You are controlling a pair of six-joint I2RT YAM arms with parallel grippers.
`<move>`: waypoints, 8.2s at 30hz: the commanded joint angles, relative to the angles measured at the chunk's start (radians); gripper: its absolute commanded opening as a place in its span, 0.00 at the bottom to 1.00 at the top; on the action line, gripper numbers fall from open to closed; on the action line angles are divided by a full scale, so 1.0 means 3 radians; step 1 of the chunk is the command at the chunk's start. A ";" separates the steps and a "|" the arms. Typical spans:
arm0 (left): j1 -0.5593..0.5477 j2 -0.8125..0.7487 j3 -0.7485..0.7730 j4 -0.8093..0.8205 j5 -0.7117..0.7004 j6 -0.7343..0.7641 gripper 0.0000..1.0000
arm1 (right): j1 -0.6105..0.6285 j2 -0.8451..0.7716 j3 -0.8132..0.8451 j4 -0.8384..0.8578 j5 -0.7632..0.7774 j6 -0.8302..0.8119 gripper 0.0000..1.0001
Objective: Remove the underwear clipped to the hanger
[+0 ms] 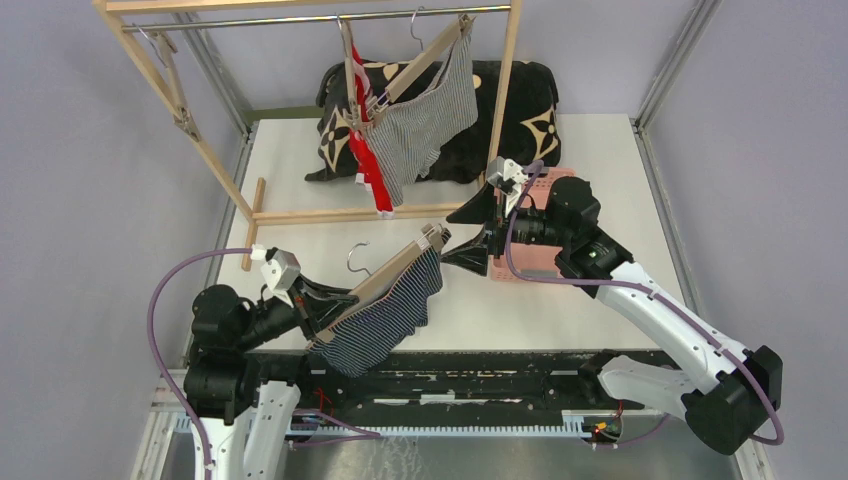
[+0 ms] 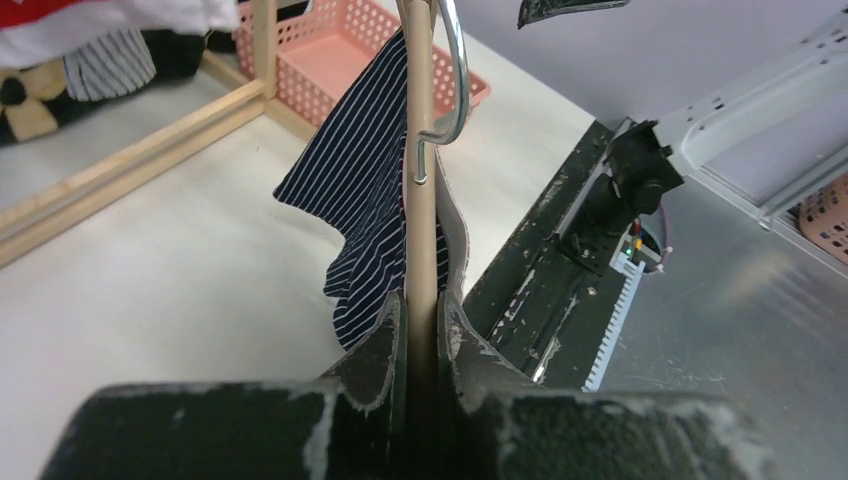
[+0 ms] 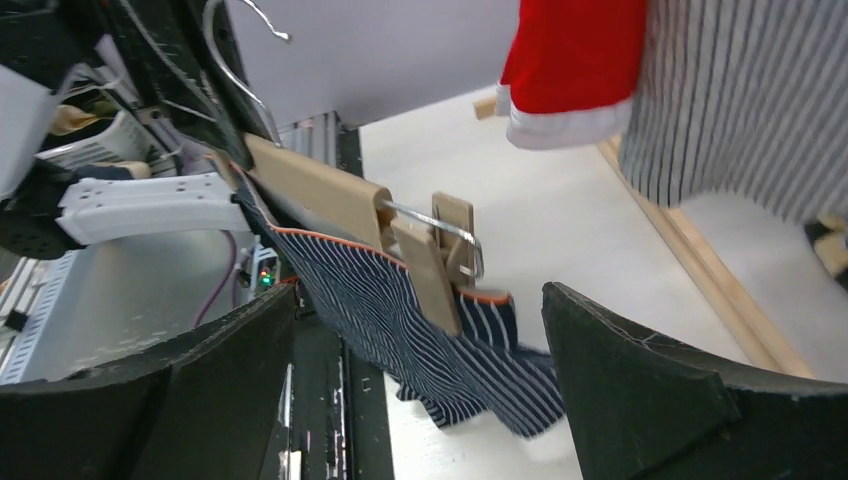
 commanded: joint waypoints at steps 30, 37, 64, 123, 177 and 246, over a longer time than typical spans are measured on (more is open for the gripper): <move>0.0006 0.0480 0.0218 0.1035 0.0127 -0.0269 0.03 | 0.0015 0.0703 0.0916 0.0407 -0.0858 -0.0042 0.73; 0.0005 0.0550 0.0112 0.1319 0.0166 -0.0413 0.03 | 0.0013 0.0775 0.0941 0.0659 -0.0865 0.0107 0.65; 0.0006 0.0657 -0.0044 0.2194 -0.0045 -0.0863 0.03 | -0.0001 0.0824 0.1079 0.0648 0.0032 0.0172 0.73; -0.0626 0.1391 -0.0846 0.4758 -0.0488 -0.2045 0.03 | 0.0389 0.1259 0.0462 0.3295 0.0371 0.1620 0.35; -0.0907 0.0995 -0.0768 0.3443 -0.1037 -0.1053 0.99 | 0.0418 0.0901 0.0295 0.3198 0.0638 0.1419 0.01; -0.0904 0.1107 -0.1027 0.4002 -0.0808 -0.1222 0.56 | 0.0417 0.0831 0.0356 0.2916 0.0895 0.1147 0.01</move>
